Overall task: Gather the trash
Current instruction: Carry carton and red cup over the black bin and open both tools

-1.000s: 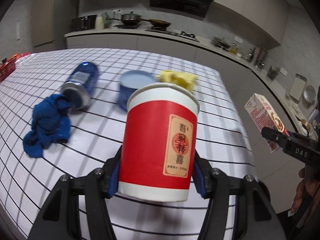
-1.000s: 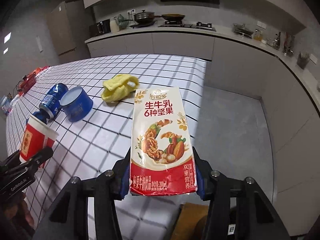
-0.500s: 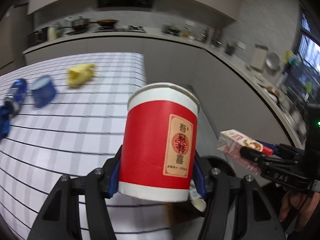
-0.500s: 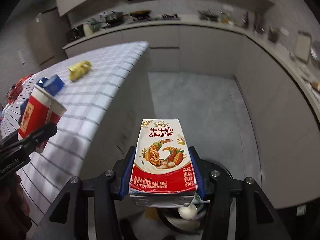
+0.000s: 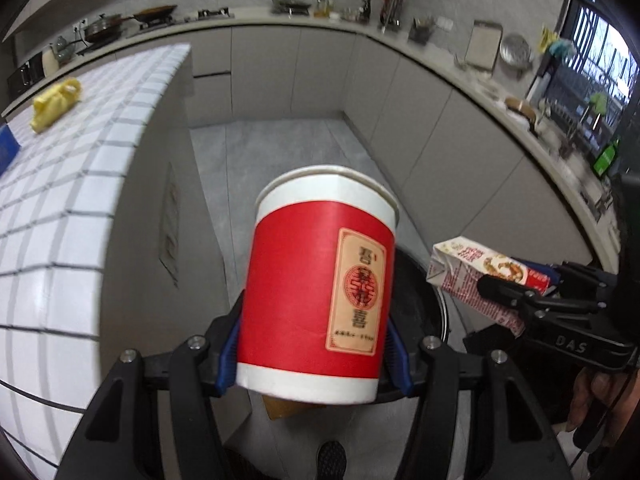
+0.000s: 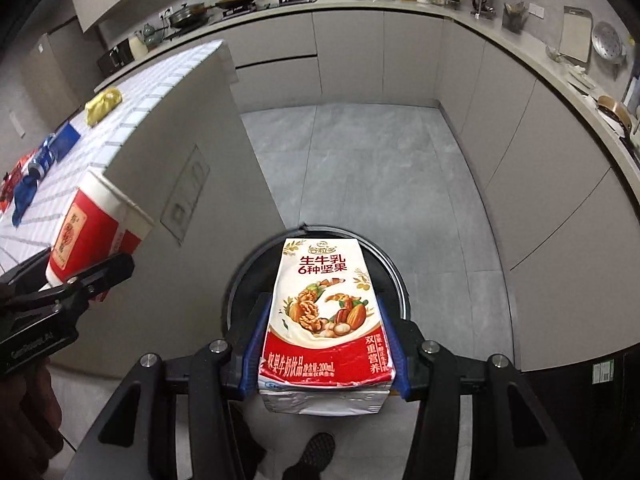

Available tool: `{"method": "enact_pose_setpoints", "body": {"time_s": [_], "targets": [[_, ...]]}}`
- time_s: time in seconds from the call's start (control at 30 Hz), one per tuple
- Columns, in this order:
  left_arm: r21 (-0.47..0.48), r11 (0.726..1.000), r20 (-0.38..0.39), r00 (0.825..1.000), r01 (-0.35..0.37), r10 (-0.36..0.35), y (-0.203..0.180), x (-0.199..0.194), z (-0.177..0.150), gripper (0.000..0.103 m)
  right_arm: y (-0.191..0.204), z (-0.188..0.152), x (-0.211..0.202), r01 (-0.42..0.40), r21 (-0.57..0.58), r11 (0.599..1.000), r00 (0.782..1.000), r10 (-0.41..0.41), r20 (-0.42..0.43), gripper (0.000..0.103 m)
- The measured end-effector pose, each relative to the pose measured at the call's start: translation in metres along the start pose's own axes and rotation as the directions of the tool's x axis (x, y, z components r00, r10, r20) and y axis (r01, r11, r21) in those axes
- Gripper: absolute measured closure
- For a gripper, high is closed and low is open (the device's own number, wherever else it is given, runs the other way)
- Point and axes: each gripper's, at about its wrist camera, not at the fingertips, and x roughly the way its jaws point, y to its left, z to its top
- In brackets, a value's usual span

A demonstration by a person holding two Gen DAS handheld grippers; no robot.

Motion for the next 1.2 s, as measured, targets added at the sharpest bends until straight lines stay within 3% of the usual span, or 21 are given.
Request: {"method": "enact_pose_setpoints", "body": {"time_s": [0.4,0.47,0.5,0.53,0.57,0.6,0.77,0.93,1.07,1.2], "targets": [[-0.015,1.0,-0.144,0.99,-0.001,-0.001,-0.027,0.06,-0.018,0.042,-0.016,-0.015,0.047,-0.069,-0.143,0.987,0.994,0.055,-0.097,0.05],[-0.014,1.0,-0.183,0.983,0.028,-0.03,-0.031,0.074,-0.021,0.038,-0.019,-0.014,0.055,-0.083,-0.163,0.983,0.992,0.066,-0.11,0.049],[-0.001,1.0,-0.2,0.98,0.022,-0.022,-0.033,0.081,-0.021,0.025,-0.02,-0.012,0.058,-0.098,-0.17,0.981,0.991,0.081,-0.107,0.049],[0.019,1.0,-0.214,0.976,-0.021,0.025,-0.033,0.088,-0.022,0.018,-0.024,-0.009,0.062,-0.112,-0.168,0.979,0.99,0.096,-0.098,0.042],[0.022,0.998,-0.215,0.975,-0.059,0.062,-0.03,0.091,-0.023,0.011,-0.029,-0.006,0.065,-0.114,-0.152,0.982,0.99,0.1,-0.1,0.009],[0.011,0.998,-0.217,0.974,-0.068,0.069,-0.026,0.092,-0.022,0.011,-0.034,0.0,0.069,-0.107,-0.127,0.986,0.99,0.093,-0.109,0.0],[-0.017,0.992,-0.192,0.975,-0.122,0.116,-0.016,0.084,-0.016,0.011,-0.053,0.019,0.072,-0.106,-0.078,0.991,0.989,0.097,-0.109,0.0],[-0.035,0.989,-0.149,0.98,-0.141,0.134,-0.018,0.07,-0.009,0.01,-0.053,0.024,0.079,0.009,-0.081,0.997,0.995,-0.017,-0.102,0.0],[-0.047,0.988,-0.118,0.983,-0.146,0.14,-0.021,0.056,-0.005,0.004,-0.052,0.025,0.08,0.07,-0.086,0.994,0.991,-0.08,-0.111,0.0],[-0.043,0.989,-0.09,0.987,-0.14,0.136,-0.025,0.041,-0.002,0.0,-0.053,0.028,0.062,0.09,-0.068,0.994,0.993,-0.095,-0.072,0.0]]}}
